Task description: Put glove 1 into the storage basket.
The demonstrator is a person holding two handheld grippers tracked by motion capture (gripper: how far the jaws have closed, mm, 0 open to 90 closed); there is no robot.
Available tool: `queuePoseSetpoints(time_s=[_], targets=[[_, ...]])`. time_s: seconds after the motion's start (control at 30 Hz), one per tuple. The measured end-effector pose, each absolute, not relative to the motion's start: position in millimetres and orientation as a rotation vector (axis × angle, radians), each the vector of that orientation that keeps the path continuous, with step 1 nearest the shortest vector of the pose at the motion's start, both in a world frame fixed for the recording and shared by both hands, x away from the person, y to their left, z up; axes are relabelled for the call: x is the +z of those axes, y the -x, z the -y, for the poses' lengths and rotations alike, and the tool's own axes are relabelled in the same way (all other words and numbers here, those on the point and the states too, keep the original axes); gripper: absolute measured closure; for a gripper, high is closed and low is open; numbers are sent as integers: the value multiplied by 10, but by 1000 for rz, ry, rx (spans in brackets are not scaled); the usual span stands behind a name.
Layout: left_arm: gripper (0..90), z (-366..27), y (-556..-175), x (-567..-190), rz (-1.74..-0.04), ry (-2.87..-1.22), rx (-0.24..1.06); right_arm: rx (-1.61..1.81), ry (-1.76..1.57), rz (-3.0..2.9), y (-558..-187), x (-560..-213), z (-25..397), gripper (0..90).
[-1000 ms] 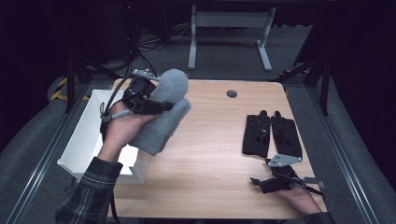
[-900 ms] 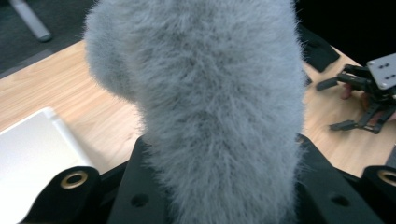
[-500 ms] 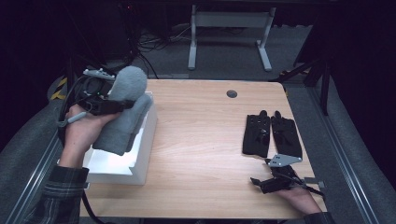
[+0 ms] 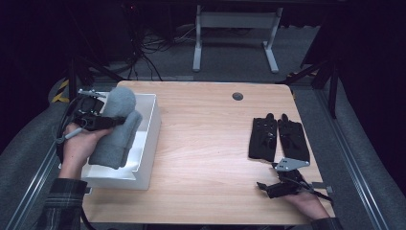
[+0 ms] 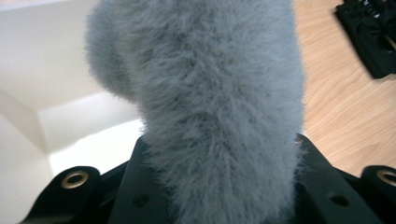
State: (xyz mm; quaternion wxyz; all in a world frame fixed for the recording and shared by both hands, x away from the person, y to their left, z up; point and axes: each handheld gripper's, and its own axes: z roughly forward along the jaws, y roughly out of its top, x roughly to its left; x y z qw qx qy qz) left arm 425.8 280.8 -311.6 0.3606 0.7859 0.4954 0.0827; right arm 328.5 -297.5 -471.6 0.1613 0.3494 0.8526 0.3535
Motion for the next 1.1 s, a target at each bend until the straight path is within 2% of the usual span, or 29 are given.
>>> queuePoseSetpoints(time_s=[0.83,0.97,1.0,1.07,1.1], targets=[[676,-2735,-4667,-4078,-1435,-2117,78,1009,-998,-2435,-3286,-4716,2974,39],[621,-2720,-4737,-4209,-1476,-2192,83,1009,-997,-2436,-3286,-4716,2975,39],[543,-2724,-4760,-4246,-1479,-2198,90,1009,-997,-2436,-3286,-4716,2974,39],[453,-2736,-4772,-4254,-1484,-2193,78,1010,-998,-2436,-3285,-4716,2974,39],[453,-2750,-4780,-4248,-1487,-2188,71,1010,-998,-2436,-3285,-4716,2974,39]])
